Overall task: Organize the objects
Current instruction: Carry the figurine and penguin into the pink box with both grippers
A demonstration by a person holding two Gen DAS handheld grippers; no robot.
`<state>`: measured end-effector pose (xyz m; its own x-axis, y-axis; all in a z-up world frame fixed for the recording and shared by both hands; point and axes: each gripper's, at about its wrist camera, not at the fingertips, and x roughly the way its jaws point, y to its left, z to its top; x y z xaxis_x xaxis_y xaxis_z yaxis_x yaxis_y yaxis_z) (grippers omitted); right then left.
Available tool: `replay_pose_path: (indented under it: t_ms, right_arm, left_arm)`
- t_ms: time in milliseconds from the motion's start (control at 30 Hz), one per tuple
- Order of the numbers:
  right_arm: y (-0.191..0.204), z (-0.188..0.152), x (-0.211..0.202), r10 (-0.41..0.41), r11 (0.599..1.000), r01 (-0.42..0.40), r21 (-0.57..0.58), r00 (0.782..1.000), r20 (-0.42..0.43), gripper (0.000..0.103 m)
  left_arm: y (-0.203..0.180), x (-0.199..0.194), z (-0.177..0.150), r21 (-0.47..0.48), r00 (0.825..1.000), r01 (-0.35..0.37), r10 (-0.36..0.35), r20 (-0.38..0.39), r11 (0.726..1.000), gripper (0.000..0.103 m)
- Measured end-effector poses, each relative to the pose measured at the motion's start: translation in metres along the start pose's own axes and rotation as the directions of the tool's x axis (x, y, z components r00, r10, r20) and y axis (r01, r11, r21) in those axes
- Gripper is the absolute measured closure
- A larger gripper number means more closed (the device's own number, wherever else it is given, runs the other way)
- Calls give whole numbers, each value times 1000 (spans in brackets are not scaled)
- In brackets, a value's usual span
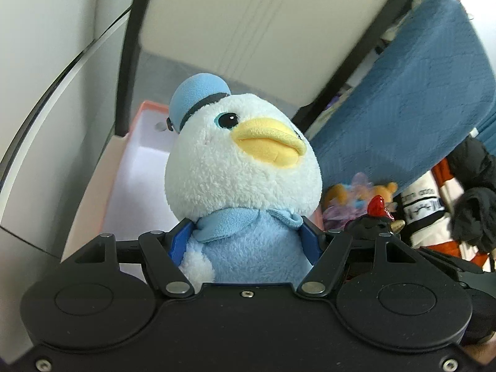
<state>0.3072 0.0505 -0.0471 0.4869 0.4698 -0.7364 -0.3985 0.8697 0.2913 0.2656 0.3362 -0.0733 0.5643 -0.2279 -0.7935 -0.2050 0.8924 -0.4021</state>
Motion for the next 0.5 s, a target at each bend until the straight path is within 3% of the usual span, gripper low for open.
replay_pose_path:
  t_ms: [500]
  right_arm:
    - [-1, -47, 117, -64, 998, 58, -36, 977, -204, 42]
  left_arm:
    - [57, 79, -15, 37, 989, -74, 78, -127, 997, 35]
